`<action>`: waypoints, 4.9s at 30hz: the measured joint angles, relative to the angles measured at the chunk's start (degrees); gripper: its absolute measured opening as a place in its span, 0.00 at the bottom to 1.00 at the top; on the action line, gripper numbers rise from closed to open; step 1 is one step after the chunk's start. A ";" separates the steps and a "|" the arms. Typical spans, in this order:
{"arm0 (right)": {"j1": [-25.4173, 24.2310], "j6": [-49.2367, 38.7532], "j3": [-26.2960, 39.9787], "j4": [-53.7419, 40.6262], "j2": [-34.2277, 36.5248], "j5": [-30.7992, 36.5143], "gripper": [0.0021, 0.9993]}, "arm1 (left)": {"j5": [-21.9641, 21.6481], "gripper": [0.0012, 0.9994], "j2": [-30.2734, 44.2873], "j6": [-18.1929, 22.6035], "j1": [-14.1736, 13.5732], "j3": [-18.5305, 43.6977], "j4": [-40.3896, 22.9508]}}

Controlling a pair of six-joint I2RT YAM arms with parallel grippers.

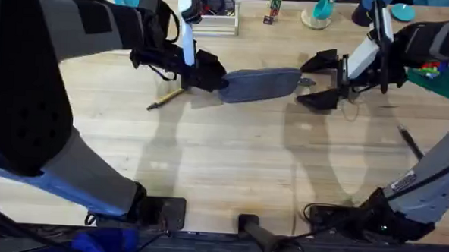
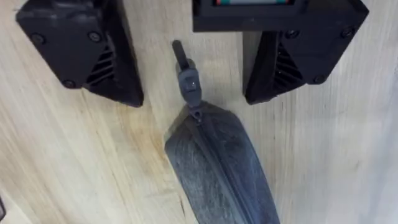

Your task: Unzip the bag, pick up the pens from the table one at a time and place them inside, then zip the bag closed.

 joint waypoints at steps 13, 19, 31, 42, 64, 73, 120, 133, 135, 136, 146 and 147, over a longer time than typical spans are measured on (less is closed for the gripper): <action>0.00 0.39 0.00 0.02 -0.01 0.20 0.03 | 0.00 0.04 0.00 0.00 0.00 0.00 0.01; 0.00 0.39 0.00 0.02 -0.02 0.20 0.03 | 0.00 0.04 0.00 0.00 0.00 0.00 0.01; -0.48 1.18 0.00 -0.52 0.00 -1.51 0.03 | -0.02 0.04 0.00 0.00 0.00 0.00 -0.01; -3.17 1.49 -0.37 -2.70 0.00 -8.28 0.03 | -0.02 0.04 -0.01 0.00 0.00 0.00 0.02; -3.41 1.46 -0.44 -3.89 0.59 -19.32 0.03 | -0.04 0.04 0.00 0.00 -0.07 0.00 0.02; -3.34 1.29 -0.46 -5.01 0.59 -20.01 0.03 | -0.07 0.04 0.00 -0.02 -0.11 0.00 0.04; 1.18 -1.57 -0.46 -11.85 -3.05 -21.84 0.03 | -0.20 0.04 0.00 0.00 -0.22 0.00 0.06; 6.07 -1.68 -0.44 -11.80 -3.17 -22.04 0.03 | -0.20 0.04 0.00 0.00 -0.22 0.00 0.06; 7.64 -1.60 -0.37 -11.50 -3.15 -22.10 0.03 | -0.20 0.04 0.00 0.00 -0.22 0.00 0.02; 8.42 -1.55 -0.35 -11.32 -3.15 -22.12 0.03 | -0.21 0.04 0.00 0.00 -0.22 0.00 0.02; 12.85 -1.52 -0.24 -10.69 -3.16 -22.27 0.03 | -0.42 0.04 0.00 0.00 0.07 0.00 -0.25; 13.19 -1.51 -0.24 -10.62 -3.17 -22.27 0.03 | -0.42 0.04 0.00 0.00 0.07 0.00 -0.27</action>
